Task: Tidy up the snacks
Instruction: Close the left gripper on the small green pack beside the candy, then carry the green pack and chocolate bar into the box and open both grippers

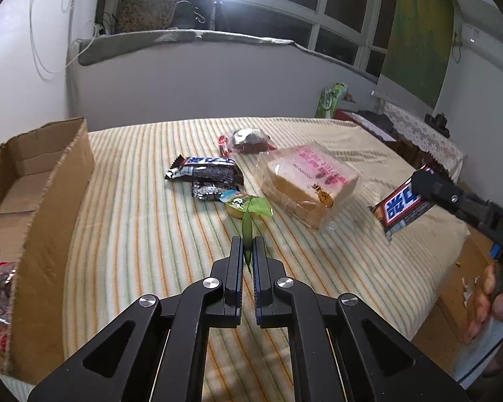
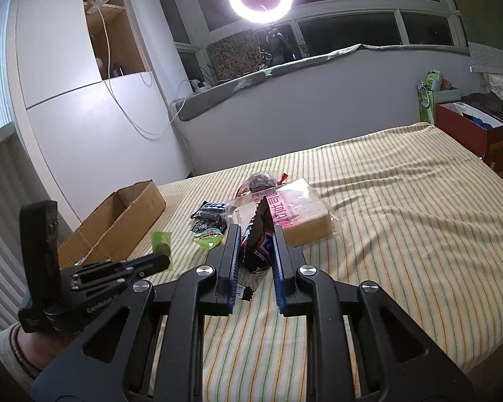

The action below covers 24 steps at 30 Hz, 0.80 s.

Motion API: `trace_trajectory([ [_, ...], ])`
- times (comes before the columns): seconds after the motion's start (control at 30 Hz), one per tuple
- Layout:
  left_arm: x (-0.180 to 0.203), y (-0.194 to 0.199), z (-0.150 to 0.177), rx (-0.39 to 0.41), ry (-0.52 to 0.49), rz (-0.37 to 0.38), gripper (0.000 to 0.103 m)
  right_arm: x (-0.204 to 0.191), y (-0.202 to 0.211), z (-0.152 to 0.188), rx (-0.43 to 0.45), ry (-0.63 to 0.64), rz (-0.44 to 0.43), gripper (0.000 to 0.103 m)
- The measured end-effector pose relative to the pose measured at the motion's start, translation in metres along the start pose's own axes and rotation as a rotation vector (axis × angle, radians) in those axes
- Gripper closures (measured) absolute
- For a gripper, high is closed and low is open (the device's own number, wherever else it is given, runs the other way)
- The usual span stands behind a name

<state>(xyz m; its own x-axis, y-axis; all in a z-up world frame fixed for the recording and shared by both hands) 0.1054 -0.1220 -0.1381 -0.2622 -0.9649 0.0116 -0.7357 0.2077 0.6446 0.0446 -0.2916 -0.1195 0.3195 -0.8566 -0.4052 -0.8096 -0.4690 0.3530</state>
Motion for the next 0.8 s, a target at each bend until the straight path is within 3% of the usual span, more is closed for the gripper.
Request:
trace_trajectory([
  [0.4,-0.019,0.051,-0.027,0.131,0.03,-0.009,0.1,-0.053,-0.002,-0.023,0.007,0.099,-0.023,0.085],
  [0.8,-0.125,0.116,-0.031,0.268,0.172,-0.144,0.099,-0.151,-0.031,-0.052,0.007,0.261,-0.119,0.085],
])
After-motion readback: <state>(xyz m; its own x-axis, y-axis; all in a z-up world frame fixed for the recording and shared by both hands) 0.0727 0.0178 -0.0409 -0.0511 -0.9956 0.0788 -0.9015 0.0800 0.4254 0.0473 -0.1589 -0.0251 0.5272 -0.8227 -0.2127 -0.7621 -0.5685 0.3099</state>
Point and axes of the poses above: each gripper's, at about its wrist camera, not at the fingertips, and y roughly against the way its jaws point, x to its right, z to its underside, the point moved 3 cm from there along -y, roughly the way its jaws point, and after that the axes turned 13 degrees about -z, right-handed, at the moved point
